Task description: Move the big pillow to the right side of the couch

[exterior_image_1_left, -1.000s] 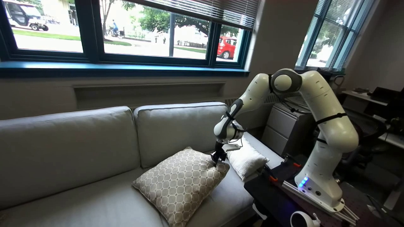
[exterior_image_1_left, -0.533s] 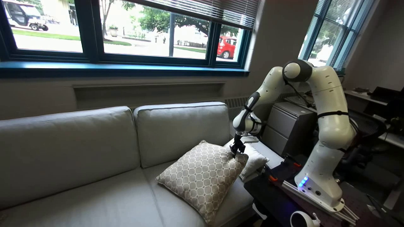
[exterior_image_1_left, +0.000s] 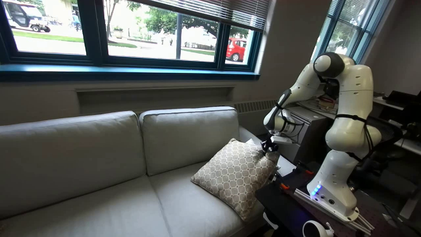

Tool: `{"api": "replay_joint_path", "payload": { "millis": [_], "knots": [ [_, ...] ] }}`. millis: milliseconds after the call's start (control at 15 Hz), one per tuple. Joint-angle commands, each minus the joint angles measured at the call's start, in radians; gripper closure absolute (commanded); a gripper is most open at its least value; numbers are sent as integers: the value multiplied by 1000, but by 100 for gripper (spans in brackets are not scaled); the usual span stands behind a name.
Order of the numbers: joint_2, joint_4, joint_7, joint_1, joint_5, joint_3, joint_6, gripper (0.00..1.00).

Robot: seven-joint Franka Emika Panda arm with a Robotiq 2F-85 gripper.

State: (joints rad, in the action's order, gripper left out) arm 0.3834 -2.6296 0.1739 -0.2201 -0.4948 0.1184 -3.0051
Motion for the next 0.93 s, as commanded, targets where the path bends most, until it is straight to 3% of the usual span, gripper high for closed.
{"api": "replay_joint_path", "payload": {
  "millis": [0, 200, 267, 600, 867],
  "knots": [
    [-240, -164, 4, -98, -124, 58, -42, 97],
    [-371, -245, -35, -92, -242, 107, -81, 97],
    [-301, -158, -27, -22, -281, 52, -99, 97],
    [-316, -153, -134, 152, -387, 70, -305, 97],
    [-310, -139, -140, 272, -472, 35, -401, 97]
  ]
}}
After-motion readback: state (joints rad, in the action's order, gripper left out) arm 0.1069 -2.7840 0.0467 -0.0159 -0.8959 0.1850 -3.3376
